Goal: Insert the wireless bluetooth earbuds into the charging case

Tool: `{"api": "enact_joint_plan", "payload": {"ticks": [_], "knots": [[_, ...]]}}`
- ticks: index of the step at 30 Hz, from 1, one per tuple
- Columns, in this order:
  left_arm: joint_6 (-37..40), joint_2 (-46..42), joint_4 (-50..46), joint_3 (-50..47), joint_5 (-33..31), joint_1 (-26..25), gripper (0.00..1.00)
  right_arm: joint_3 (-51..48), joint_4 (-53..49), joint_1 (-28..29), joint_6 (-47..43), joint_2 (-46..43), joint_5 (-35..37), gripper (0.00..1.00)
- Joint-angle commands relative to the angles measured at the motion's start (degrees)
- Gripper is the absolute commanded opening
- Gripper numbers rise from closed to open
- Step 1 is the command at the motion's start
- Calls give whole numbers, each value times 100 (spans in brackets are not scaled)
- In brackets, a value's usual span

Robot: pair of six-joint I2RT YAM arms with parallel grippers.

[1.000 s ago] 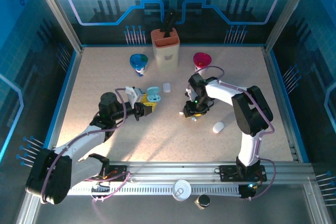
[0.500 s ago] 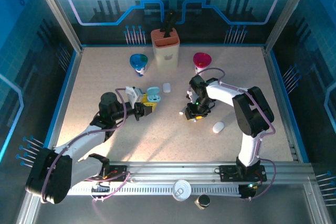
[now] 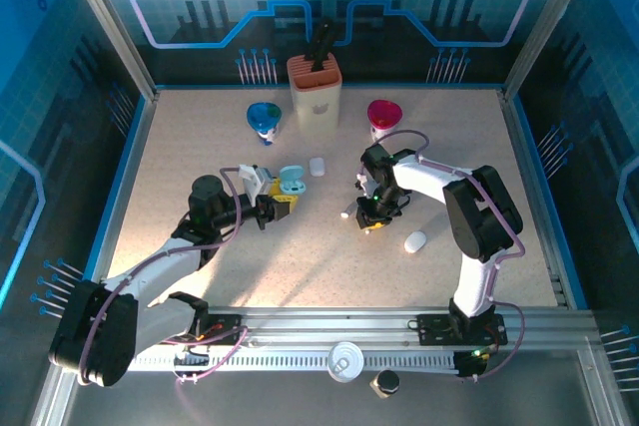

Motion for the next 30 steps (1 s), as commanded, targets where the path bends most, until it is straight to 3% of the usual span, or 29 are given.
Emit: {"api": "enact_joint_plan", "payload": {"ticks": [1, 15, 23, 30], "knots": [[76, -16, 154, -47, 162, 63, 34, -12, -21, -1, 148, -57, -54, 19], [101, 225, 478, -3, -125, 35, 34, 50, 474, 292, 724, -1620, 479, 17], [195, 553, 987, 95, -1135, -236, 32, 474, 679, 567, 1567, -2346, 387, 16], [518, 685, 1089, 163, -1627, -531, 32, 1254, 766, 1059, 1762, -2164, 382, 18]]}}
